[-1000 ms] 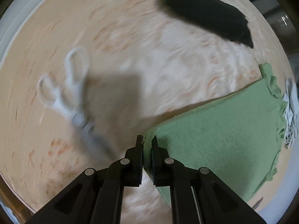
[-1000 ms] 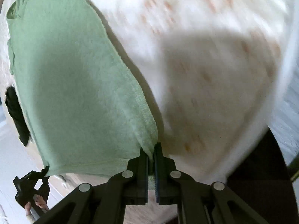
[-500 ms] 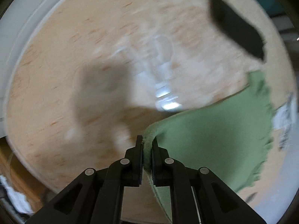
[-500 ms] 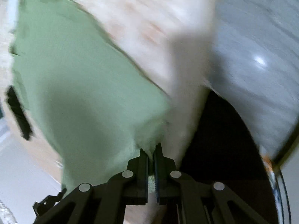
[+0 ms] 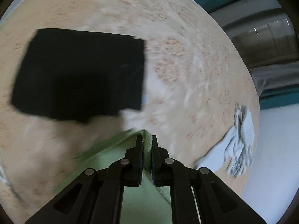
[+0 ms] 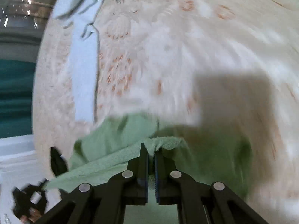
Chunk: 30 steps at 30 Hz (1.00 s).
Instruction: Fold clothes
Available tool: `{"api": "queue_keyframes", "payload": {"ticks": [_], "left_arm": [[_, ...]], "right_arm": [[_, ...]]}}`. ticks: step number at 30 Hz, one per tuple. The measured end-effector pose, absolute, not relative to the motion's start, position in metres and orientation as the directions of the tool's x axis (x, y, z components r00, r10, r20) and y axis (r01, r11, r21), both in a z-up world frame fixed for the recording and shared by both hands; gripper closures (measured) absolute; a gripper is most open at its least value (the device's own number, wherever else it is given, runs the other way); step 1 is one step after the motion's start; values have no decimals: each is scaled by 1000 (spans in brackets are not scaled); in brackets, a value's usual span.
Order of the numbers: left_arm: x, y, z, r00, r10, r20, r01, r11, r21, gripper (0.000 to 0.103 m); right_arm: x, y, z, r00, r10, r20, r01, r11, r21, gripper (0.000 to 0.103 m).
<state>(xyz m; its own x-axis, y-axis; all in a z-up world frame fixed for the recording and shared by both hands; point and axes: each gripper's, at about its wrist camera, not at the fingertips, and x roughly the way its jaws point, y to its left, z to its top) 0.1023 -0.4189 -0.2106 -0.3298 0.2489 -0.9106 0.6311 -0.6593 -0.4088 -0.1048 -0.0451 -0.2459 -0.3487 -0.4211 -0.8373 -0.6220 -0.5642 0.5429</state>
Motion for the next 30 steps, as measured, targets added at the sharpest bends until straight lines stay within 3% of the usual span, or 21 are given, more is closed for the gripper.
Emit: {"api": "queue_keyframes", "payload": {"ticks": [4,10,12,14,15,16,17,19,22,26,30], "left_arm": [[62,-388,-235,-272,191,-943,599,-733,-321,96],[34,-363,-246,-185,118,-976,509,-838,-198,93],[28,-365,-247,-169,170,-971,515,-825,-234,80],[25,-371,-245,-174,240,-955,535,-791,-297,56],[25,-374,-242,-190,272,-943,544,-771,-332,35],[24,-378,-237,-213,309,-927,552,-745,-375,20],[25,-382,-231,-241,358,-902,555,-711,-431,18],[26,-389,-218,-287,463,-839,557,-632,-539,17],[36,-384,-191,-341,461,-819,515,-638,-573,17],[91,-305,-158,-344,208,-916,162,-947,-276,17],[212,-205,-191,-342,65,-937,-179,-984,-3,17]], "right_arm": [[-142,-38,-282,-279,-430,-859,-637,-587,500,99],[-130,-12,-299,-342,-486,-804,-673,-471,571,98],[-123,-5,-301,-376,-497,-782,-684,-420,596,94],[-112,6,-299,-406,-500,-765,-704,-362,611,78],[-104,13,-295,-429,-488,-760,-711,-337,618,73],[-96,20,-291,-451,-472,-758,-716,-316,623,61],[-89,27,-286,-465,-439,-769,-720,-317,617,49],[-68,36,-275,-481,-398,-782,-721,-328,610,40],[-35,46,-264,-489,-371,-789,-720,-338,606,40],[6,20,-262,-411,-410,-814,-741,-370,560,40],[43,-8,-273,-301,-451,-840,-763,-415,496,40]]}}
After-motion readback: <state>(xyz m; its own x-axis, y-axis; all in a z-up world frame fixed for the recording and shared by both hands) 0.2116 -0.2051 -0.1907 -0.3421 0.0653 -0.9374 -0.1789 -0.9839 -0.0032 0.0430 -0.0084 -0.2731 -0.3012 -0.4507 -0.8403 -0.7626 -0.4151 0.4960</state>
